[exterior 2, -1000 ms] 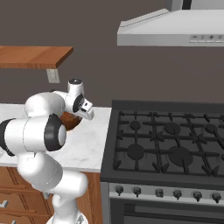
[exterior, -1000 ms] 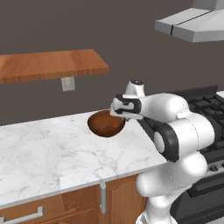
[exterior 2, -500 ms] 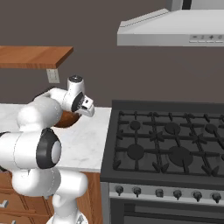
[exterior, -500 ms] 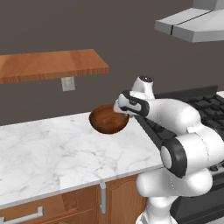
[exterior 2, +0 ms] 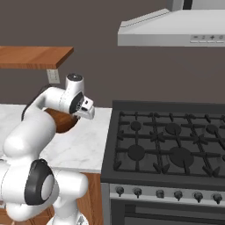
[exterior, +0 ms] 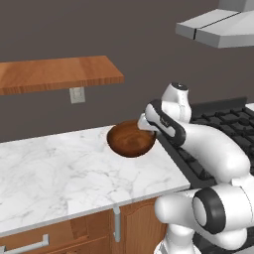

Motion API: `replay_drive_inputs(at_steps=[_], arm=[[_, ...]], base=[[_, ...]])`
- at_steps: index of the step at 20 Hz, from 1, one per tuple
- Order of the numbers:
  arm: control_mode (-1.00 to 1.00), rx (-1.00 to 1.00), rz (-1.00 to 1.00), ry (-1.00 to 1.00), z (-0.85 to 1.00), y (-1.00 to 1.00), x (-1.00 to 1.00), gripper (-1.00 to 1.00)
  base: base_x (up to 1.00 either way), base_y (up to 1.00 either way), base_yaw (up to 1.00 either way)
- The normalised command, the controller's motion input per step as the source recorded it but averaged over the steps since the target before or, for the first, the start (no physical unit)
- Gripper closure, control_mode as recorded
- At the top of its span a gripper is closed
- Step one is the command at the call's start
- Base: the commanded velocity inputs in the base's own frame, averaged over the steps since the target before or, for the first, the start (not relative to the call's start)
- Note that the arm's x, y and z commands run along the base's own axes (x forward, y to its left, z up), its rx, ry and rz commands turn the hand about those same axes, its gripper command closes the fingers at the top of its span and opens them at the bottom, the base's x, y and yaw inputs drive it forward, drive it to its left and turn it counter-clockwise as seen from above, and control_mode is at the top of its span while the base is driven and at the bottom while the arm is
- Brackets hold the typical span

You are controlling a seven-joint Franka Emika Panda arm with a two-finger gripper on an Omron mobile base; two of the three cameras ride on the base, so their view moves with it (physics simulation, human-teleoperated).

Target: Pick the cup and bowl from the counter and place them on the counter next to the sink.

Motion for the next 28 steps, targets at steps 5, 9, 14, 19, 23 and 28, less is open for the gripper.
replay_drive_inputs(at_steps=[5,9,14,19,23,28], arm=[[-1.0,0.0,0.03,0.0,0.0,-0.17,-0.33,1.0],[-1.0,0.0,0.02,0.0,0.11,-0.12,-0.28,1.0],[-1.0,0.0,0.02,0.01,0.08,-0.04,-0.12,1.0],[-1.0,0.0,0.0,0.0,0.0,0.0,0.0,1.0],[-1.0,0.0,0.0,0.0,0.0,0.0,0.0,1.0],[1.0,0.0,0.0,0.0,0.0,0.0,0.0,1.0]], base=[[0.0,0.0,0.0],[0.0,0.0,0.0],[0.0,0.0,0.0],[0.0,0.0,0.0],[0.0,0.0,0.0],[0.0,0.0,0.0]])
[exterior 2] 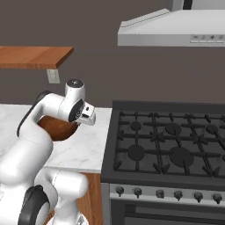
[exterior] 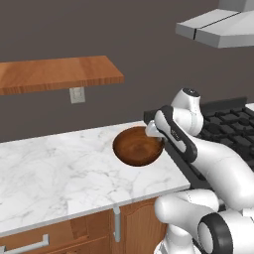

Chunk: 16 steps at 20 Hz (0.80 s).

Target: Pick the cup and bowl from the counter and place them on the counter next to the sink.

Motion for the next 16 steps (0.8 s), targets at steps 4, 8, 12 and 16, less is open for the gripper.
replay_drive_inputs(at_steps=[4,8,12,16], arm=[[1.0,0.0,0.0,0.0,0.0,0.0,0.0,1.0],[1.0,0.0,0.0,0.0,0.0,0.0,0.0,1.0],[1.0,0.0,0.0,0.0,0.0,0.0,0.0,1.0],[1.0,0.0,0.0,0.0,0.0,0.0,0.0,1.0]], base=[[-0.63,-0.02,0.0],[-0.87,-0.06,0.0],[-0.18,0.0,-0.01],[0.12,0.0,0.21]])
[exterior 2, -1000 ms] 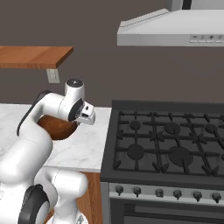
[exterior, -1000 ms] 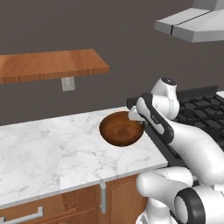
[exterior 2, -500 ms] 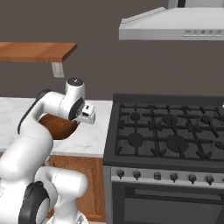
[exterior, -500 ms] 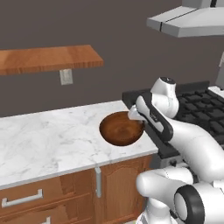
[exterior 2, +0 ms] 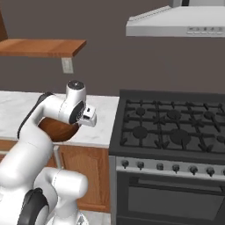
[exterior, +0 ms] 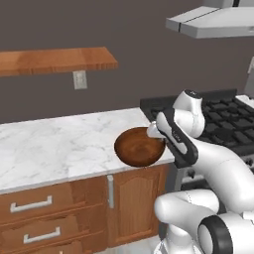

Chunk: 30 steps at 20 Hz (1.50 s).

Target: Pick the cup and bowl from the counter and place them on the counter next to the sink.

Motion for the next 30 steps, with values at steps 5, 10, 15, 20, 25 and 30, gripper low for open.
replay_drive_inputs(at_steps=[5,10,15,20,25,30], arm=[[1.0,0.0,0.0,0.0,0.0,0.0,0.0,1.0],[1.0,0.0,0.0,0.0,0.0,0.0,0.0,1.0],[1.0,0.0,0.0,0.0,0.0,0.0,0.0,1.0],[1.0,0.0,0.0,0.0,0.0,0.0,0.0,1.0],[1.0,0.0,0.0,0.0,0.0,0.0,0.0,1.0],[1.0,0.0,0.0,0.0,0.0,0.0,0.0,1.0]], base=[[-0.08,0.0,0.5],[-0.27,0.0,0.57],[-0.29,-0.01,0.58],[-0.23,-0.05,0.57],[-0.19,-0.08,0.57],[-0.16,-0.01,0.57]])
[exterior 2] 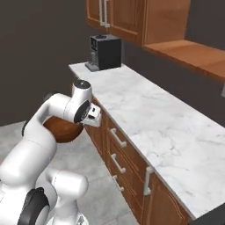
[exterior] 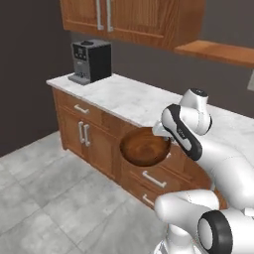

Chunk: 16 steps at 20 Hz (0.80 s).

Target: Pick the cup and bowl from the counter and place them on the counter next to the sink.

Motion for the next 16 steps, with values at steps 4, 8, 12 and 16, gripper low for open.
replay_drive_inputs(at_steps=[4,8,12,16], arm=[[1.0,0.0,0.0,0.0,0.0,0.0,0.0,1.0],[1.0,0.0,0.0,0.0,0.0,0.0,0.0,1.0],[1.0,0.0,0.0,0.0,0.0,0.0,0.0,1.0],[1.0,0.0,0.0,0.0,0.0,0.0,0.0,1.0]], base=[[-0.21,-0.09,0.62],[-0.18,-0.14,0.64],[-0.18,-0.22,0.63],[-0.18,-0.23,0.63]])
